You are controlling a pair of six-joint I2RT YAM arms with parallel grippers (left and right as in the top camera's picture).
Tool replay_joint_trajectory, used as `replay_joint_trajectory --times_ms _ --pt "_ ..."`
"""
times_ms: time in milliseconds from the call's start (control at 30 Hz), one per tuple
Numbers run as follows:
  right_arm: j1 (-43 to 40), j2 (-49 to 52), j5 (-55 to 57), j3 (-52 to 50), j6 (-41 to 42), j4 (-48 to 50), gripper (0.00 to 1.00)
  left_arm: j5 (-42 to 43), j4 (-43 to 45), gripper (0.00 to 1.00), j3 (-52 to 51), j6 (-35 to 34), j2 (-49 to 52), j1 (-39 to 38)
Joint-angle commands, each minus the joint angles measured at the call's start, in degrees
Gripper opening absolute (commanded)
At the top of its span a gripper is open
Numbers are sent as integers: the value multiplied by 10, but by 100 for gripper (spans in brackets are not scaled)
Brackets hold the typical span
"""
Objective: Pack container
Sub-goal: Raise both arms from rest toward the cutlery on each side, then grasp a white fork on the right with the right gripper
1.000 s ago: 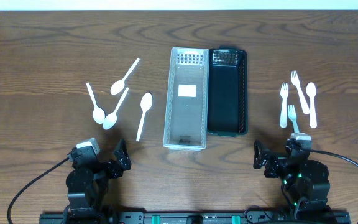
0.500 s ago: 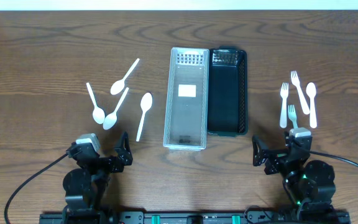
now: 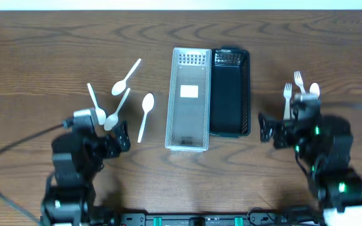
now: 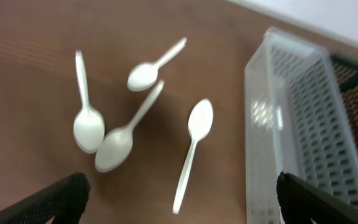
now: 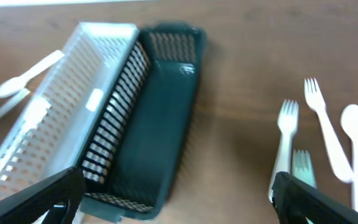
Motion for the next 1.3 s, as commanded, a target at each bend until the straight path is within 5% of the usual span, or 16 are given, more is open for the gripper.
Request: replay_joint_trajectory --times_ms 0,233,667,1033,1267 --pt "-5 92 54 94 -10 -40 99 7 -42 98 83 9 92 -1" --pt "-61 267 55 239 -10 -141 99 5 -152 98 222 24 263 -1" --pt "-133 448 57 255 -16 -149 99 0 -169 98 248 48 387 -1" --pt "-127 587 57 255 -16 -127 69 1 -169 98 247 48 402 -1" --pt "-127 629 83 255 -14 -89 64 1 -169 98 247 48 402 -1"
